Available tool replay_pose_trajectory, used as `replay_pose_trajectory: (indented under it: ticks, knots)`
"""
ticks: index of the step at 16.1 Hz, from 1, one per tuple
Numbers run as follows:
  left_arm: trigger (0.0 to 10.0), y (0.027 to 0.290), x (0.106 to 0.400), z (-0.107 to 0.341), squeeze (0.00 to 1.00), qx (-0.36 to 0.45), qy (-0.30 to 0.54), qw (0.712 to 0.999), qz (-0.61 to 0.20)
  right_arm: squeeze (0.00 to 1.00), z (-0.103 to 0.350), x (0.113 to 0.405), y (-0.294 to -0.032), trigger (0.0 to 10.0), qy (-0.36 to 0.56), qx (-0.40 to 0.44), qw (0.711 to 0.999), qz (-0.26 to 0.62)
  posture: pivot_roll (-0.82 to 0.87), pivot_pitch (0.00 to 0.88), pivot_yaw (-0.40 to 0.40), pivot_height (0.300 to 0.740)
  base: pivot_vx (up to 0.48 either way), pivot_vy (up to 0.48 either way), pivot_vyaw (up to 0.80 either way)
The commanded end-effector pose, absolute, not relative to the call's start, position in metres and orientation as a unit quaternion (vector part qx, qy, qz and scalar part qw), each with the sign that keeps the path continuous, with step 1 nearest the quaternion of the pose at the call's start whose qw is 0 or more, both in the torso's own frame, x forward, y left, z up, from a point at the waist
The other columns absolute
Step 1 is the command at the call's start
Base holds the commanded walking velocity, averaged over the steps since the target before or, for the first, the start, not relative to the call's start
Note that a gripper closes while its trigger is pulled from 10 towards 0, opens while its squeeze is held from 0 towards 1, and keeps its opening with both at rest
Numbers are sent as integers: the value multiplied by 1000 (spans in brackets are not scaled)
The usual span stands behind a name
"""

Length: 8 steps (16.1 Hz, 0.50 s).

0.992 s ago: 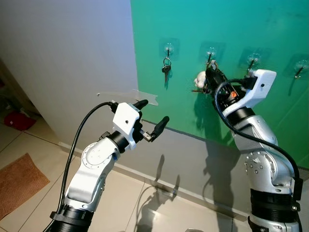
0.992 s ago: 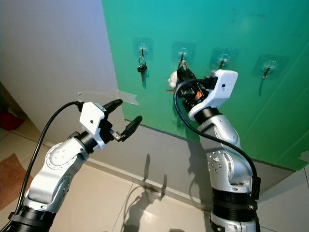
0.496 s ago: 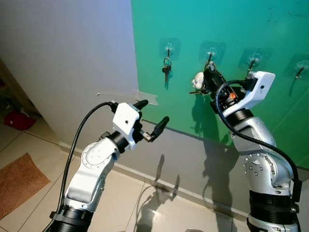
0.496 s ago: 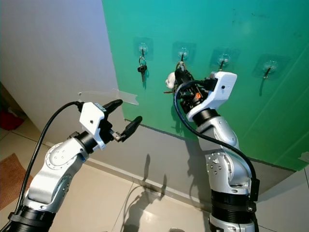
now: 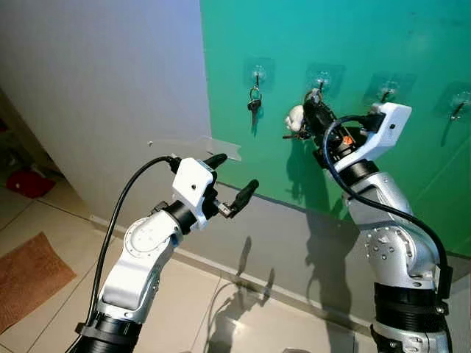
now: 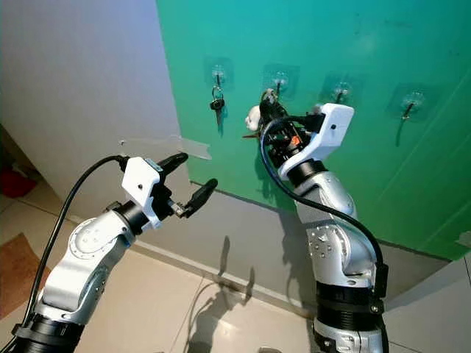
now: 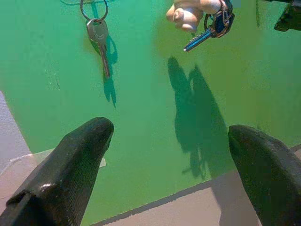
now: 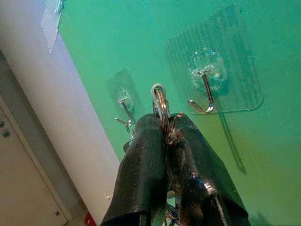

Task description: Hang keys on a hook

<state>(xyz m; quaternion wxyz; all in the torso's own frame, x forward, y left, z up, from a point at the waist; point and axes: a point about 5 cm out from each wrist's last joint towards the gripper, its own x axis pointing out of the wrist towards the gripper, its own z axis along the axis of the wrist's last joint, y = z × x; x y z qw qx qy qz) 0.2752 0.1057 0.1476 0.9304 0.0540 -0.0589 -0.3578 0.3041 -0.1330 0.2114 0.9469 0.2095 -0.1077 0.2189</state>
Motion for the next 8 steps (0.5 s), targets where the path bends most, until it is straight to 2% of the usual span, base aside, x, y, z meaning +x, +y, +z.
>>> replay_pose_trajectory:
  ticks: [1,8]
  knots:
    - [10000,105,274,151,0,61,-62,927,-364,0,216,307,-131,10000,-115,212,945,221,-101,0,32,740,0,0,0]
    - [10000,105,275,151,0,62,-59,925,-371,0,209,317,-147,10000,-96,233,957,145,-103,0,39,740,0,0,0]
